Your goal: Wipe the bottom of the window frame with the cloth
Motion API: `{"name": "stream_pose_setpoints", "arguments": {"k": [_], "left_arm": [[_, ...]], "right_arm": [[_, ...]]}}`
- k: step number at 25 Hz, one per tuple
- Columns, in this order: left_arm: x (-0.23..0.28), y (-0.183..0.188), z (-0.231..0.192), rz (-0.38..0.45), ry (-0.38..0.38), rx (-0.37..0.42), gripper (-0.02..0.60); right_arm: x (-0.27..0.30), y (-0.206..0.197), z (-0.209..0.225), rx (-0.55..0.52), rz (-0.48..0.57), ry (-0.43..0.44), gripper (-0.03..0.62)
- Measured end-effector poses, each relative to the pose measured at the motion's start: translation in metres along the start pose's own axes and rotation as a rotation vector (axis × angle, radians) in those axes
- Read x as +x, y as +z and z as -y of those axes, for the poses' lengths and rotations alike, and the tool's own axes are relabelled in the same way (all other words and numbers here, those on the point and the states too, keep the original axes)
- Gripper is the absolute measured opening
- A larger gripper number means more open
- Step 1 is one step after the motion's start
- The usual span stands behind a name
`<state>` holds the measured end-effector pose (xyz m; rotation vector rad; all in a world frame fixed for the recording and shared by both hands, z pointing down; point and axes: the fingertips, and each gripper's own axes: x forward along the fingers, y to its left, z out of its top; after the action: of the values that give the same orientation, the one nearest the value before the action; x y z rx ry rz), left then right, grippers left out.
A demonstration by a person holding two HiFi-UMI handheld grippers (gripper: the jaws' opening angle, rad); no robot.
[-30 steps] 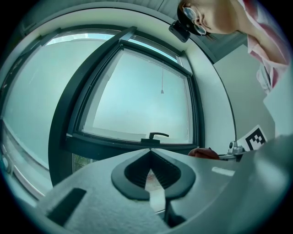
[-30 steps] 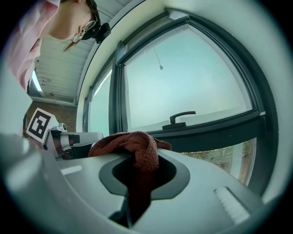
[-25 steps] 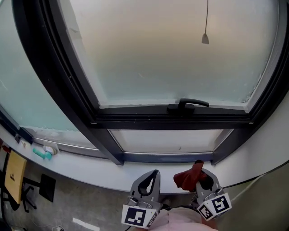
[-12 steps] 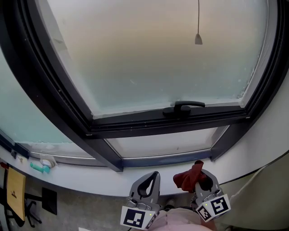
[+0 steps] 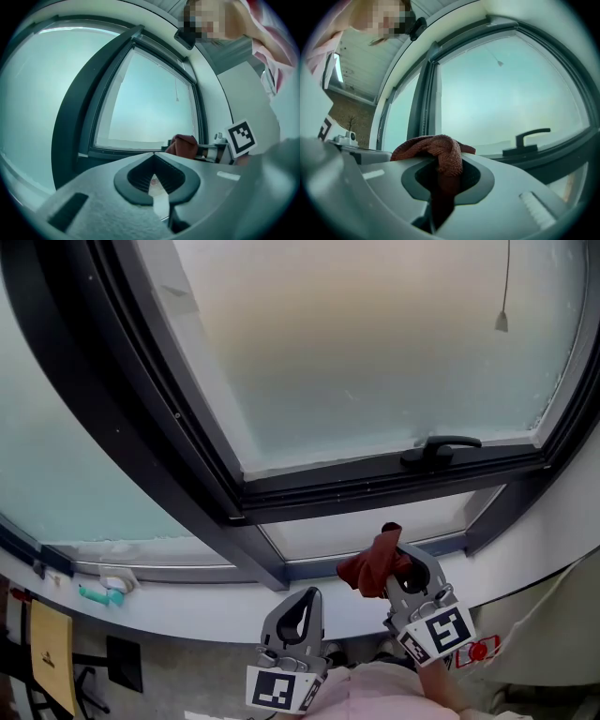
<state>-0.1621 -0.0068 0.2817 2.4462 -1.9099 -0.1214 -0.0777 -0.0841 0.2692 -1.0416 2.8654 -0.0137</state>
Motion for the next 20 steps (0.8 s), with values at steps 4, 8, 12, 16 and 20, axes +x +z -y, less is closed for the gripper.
{"name": "stream_pose_setpoints", "arguments": {"k": [4,8,12,16,20], "left_arm": [[-0.011,-0.001,-0.027,-0.004,-0.034,0.003,0.000],[-0.020,0.000,-0.049,0.001,-0.047,-0.003,0.000],[-0.024,0.002,-0.068,0.012,-0.041,-0.012,0.000],[-0.027,0.003,-0.084,0.022,-0.023,-0.025,0.000],[-0.028,0.004,-0.098,0.032,0.005,-0.041,0.000]], "right_arm": [[0.058,0.012,-0.025,-0.075,0.013,-0.017,0.055],[0.115,0.024,-0.049,-0.170,0.025,0.002,0.055],[0.175,0.031,-0.067,-0.279,0.002,0.013,0.055],[0.225,0.016,-0.074,-0.318,-0.082,0.019,0.055],[0.254,0.000,-0.074,-0.401,-0.165,0.000,0.055]]}}
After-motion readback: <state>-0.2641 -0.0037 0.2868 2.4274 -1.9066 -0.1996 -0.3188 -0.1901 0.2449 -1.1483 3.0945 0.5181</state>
